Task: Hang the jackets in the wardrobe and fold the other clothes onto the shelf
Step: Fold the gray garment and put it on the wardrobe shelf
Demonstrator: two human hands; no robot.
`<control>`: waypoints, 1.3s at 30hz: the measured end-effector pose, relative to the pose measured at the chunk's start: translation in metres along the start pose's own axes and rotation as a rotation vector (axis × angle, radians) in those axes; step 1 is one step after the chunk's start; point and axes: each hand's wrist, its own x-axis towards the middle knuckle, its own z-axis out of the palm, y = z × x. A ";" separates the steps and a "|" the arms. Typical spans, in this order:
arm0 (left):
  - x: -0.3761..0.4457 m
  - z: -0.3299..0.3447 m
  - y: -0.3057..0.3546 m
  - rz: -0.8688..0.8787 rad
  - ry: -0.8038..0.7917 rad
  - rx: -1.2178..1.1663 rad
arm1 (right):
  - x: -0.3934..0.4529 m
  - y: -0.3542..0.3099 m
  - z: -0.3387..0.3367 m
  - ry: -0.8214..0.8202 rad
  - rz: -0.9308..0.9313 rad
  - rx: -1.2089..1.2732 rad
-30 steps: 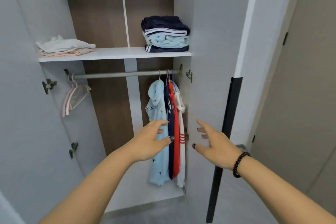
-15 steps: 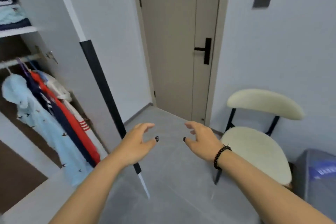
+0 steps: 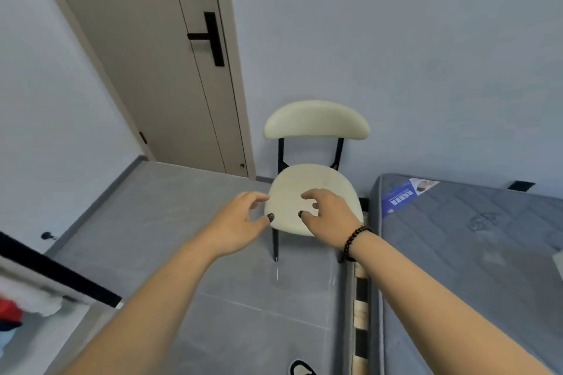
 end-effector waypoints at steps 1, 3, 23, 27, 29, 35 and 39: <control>0.012 0.006 0.005 -0.001 -0.002 -0.008 | 0.006 0.010 -0.004 -0.007 0.014 -0.009; 0.034 0.016 0.010 -0.010 0.000 -0.030 | 0.021 0.027 -0.011 -0.033 0.033 -0.032; -0.181 -0.034 -0.102 -0.629 0.701 -0.276 | 0.045 -0.163 0.144 -0.575 -0.795 -0.308; -0.306 -0.021 -0.109 -0.803 1.011 -0.402 | -0.035 -0.227 0.201 -0.683 -1.039 -0.356; -0.372 -0.006 -0.107 -0.884 1.124 -0.420 | -0.086 -0.252 0.231 -0.772 -1.124 -0.360; -0.538 0.057 -0.098 -1.120 1.373 -0.517 | -0.243 -0.304 0.315 -0.907 -1.411 -0.380; -0.616 0.111 -0.079 -1.266 1.514 -0.643 | -0.351 -0.319 0.356 -1.046 -1.555 -0.395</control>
